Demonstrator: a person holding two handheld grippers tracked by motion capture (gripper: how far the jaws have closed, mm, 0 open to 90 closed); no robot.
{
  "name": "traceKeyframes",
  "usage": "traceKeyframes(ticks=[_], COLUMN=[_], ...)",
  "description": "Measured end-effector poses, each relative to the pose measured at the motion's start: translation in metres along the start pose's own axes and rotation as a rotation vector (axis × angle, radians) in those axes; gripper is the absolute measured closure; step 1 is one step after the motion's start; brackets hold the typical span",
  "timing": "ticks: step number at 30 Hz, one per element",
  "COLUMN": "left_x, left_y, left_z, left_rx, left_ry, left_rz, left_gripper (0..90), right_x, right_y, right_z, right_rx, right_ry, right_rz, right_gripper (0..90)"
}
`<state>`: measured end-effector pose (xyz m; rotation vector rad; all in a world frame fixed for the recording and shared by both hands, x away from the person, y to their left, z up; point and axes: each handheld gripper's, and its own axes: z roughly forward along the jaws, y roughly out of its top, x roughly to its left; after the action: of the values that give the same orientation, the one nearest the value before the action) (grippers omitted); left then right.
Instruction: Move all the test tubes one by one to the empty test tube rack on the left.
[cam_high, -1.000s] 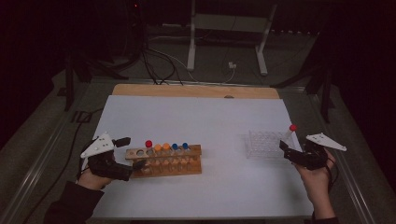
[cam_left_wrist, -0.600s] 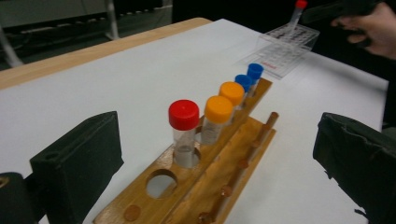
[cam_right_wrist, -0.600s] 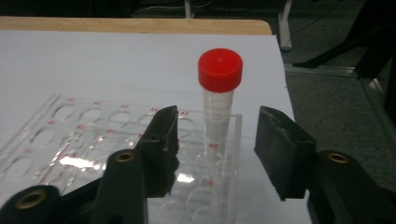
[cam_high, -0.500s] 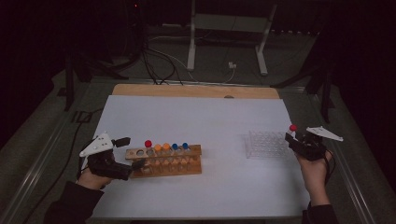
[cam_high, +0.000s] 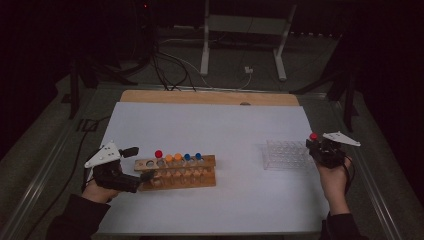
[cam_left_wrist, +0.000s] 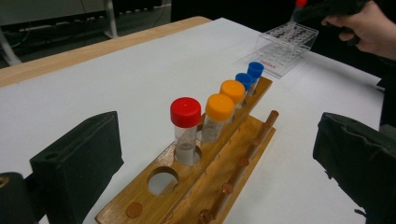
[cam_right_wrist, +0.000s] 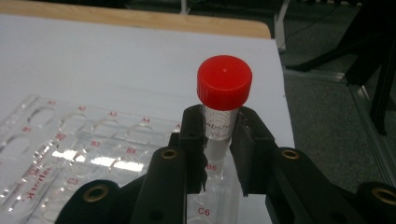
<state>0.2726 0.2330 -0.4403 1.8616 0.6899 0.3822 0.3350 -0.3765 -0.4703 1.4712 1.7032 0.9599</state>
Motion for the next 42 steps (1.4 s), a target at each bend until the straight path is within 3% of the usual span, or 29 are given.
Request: traceKeyframes(ticks=[11, 15, 19, 28, 42], left_x=[-0.002, -0.004, -0.01, -0.022, -0.036], left_y=[0.003, 0.006, 0.011, 0.023, 0.035], left_z=[0.0, -0.001, -0.001, -0.001, 0.01], left_rx=[0.012, 0.007, 0.008, -0.002, -0.003], left_ry=[0.006, 0.008, 0.013, -0.027, -0.08], left_rz=[0.013, 0.012, 0.03, 0.06, 0.086], left_gripper=[2.0, 2.1, 2.0, 2.0, 2.1], right_x=[0.006, 0.009, 0.02, 0.062, 0.121], right_y=[0.017, 0.024, 0.029, 0.037, 0.031], right_z=[-0.031, -0.046, -0.057, -0.068, -0.074], right_rx=[-0.098, -0.145, -0.168, -0.178, -0.133], right_ry=[-0.028, -0.005, 0.051, 0.208, 0.394], right_rz=[-0.047, -0.054, -0.074, -0.132, -0.245], right_gripper=[74.1, 74.2, 74.2, 74.2, 74.2])
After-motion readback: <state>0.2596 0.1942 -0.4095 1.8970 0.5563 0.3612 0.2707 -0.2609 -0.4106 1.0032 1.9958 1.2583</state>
